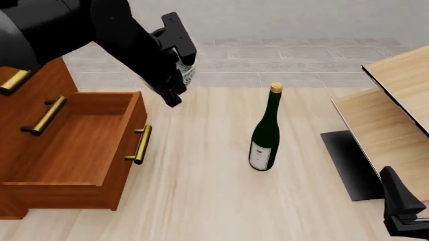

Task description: Put the bowl on top of the cabinet.

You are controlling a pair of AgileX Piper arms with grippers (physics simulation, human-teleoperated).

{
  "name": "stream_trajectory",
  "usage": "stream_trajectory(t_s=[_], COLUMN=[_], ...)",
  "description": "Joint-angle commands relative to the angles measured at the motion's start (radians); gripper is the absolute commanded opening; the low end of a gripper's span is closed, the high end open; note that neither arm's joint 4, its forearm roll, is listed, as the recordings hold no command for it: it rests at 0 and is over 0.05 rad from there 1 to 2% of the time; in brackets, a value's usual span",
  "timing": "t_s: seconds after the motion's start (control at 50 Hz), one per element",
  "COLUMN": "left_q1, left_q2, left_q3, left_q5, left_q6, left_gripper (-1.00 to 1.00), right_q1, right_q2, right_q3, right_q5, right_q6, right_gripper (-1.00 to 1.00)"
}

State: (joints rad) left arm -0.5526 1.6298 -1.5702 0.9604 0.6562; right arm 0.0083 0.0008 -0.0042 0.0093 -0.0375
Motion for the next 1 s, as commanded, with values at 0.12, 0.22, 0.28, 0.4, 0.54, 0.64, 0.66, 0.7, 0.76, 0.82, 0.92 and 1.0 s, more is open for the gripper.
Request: stream_trajectory(t_s=[0.12,0.22,0.28,0.4,0.54,0.64,0.66,0.7,0.76,0.82,0.92,1.0], left_q1=[0.079,0.126,0.163,0.228,0.299,0.343,0.354,0.376,0.400,0.427,0.456,0.500], left_q2=[-0.050,-0.057,-0.065,-0.089,-0.122,-0.160,-0.165,-0.179,-0.195,-0.217,-0.237,-0.251], left_q3=[-0.140,-0.183,-0.202,-0.221,-0.214,-0.178,-0.181,-0.173,-0.168,-0.153,-0.144,-0.139], left_q5=[0.152,0.188,0.205,0.244,0.259,0.259,0.259,0.259,0.259,0.259,0.260,0.260], left_q6=[0.099,0.128,0.146,0.169,0.198,0.215,0.215,0.226,0.231,0.238,0.240,0.249], left_gripper=[-1.00,-1.00,-1.00,-1.00,-1.00,-1.00,-1.00,-1.00,-1.00,-1.00,-1.00,-1.00], right_q1=[0.009,0.010,0.012,0.014,0.009,0.011,0.012,0.011,0.009,0.007,0.009,0.009], right_q2=[0.001,0.002,0.002,0.005,0.006,0.005,0.005,0.003,0.003,0.007,0.002,0.000], right_q3=[0.000,0.000,-0.001,-0.003,-0.005,-0.005,-0.006,-0.006,-0.007,-0.008,-0.009,-0.009], right_q5=[-0.001,-0.002,-0.002,-0.004,-0.004,-0.003,-0.002,-0.001,0.000,-0.003,0.001,0.002], right_q6=[-0.002,0.001,0.002,0.006,0.011,0.013,0.013,0.014,0.016,0.018,0.020,0.024], right_gripper=[1.00,1.00,1.00,1.00,1.00,1.00,1.00,1.00,1.00,1.00,1.00,1.00])
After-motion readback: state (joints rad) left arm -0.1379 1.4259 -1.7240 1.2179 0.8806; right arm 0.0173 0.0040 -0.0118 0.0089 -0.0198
